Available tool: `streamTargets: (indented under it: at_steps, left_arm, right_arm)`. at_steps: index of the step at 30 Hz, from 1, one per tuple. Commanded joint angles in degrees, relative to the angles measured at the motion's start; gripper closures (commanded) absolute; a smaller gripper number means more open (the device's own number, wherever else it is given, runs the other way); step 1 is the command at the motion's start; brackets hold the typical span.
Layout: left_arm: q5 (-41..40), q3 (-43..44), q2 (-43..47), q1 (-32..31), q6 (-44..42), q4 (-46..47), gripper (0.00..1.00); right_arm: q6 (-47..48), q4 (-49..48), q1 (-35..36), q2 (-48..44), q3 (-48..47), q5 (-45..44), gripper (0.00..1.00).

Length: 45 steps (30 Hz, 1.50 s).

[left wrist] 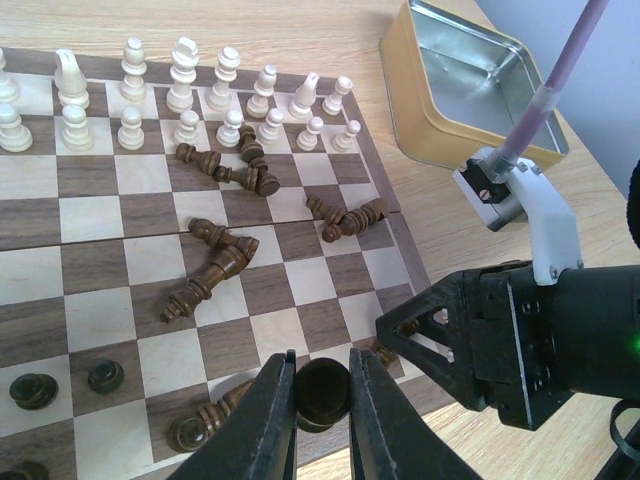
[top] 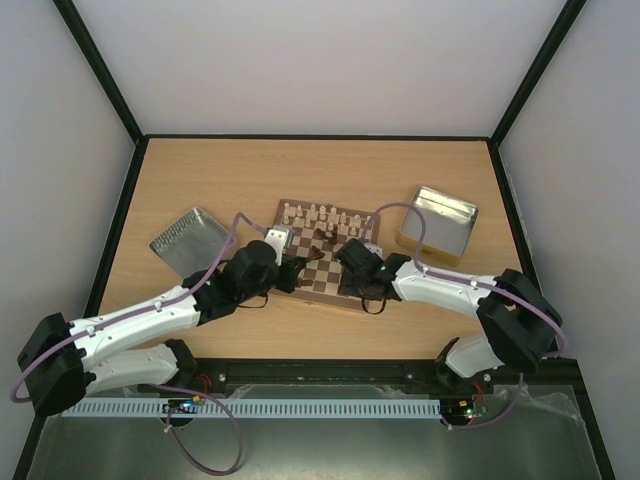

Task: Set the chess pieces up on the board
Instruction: Pick up the chess piece from the chessboard, then place the chess piece on the chessboard.

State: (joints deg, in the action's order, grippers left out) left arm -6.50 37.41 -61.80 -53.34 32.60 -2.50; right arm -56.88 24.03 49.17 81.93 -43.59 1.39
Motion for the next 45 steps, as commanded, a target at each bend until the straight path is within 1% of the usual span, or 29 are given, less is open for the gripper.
streamTargets:
  at_steps: [1,5,9,12,17,21,24,27,32,39,45]
  left_arm:
    - [-1.8,-1.2,2.0,-0.2,0.1,0.1,0.88]
    - [-2.2,-1.5,2.4,-0.2,0.0,0.3,0.87]
    - [-2.3,-1.7,2.6,-0.1,0.1,0.2,0.87]
    - [-2.3,-1.7,2.7,-0.1,-0.2,0.0,0.87]
    - [-1.8,-2.0,2.7,-0.1,-0.3,0.2,0.87]
    - [-0.8,-2.3,2.3,-0.2,-0.4,1.4,0.87]
    - [-0.6,-2.9,1.6,-0.6,-0.1,3.4,0.87]
    - [-1.8,-3.4,0.0,-2.3,-0.4,6.6,0.87]
    - [-5.5,-1.3,-6.2,-8.2,-2.3,11.9,0.87]
    - [-10.1,4.4,-19.5,-16.1,-6.8,17.5,0.87]
    - [-10.6,10.0,-28.9,-18.4,-8.0,20.6,0.88]
  right_arm:
    - [-0.8,0.9,0.5,2.0,-2.0,-3.6,0.69]
    - [0.3,1.8,0.6,3.4,-2.9,-5.1,0.77]
    - [1.4,2.3,0.6,4.8,-4.1,-6.3,0.88]
    - [1.4,1.4,0.5,5.0,-4.3,-6.8,0.93]
    - [0.1,-0.7,0.5,3.6,-4.2,-9.0,0.95]
    - [-1.3,-1.5,-0.1,0.7,-3.8,-12.0,0.96]
    - [-2.2,-2.9,-2.3,-2.7,-3.0,-12.8,0.96]
    - [-3.3,-4.0,-5.1,-7.5,-1.6,-12.9,0.96]
    - [-5.7,-2.2,-8.3,-14.5,0.1,-15.9,0.95]
    - [-9.5,1.4,-10.6,-22.9,2.0,-21.5,0.95]
    - [-10.0,3.2,-11.1,-26.4,2.5,-22.2,0.94]
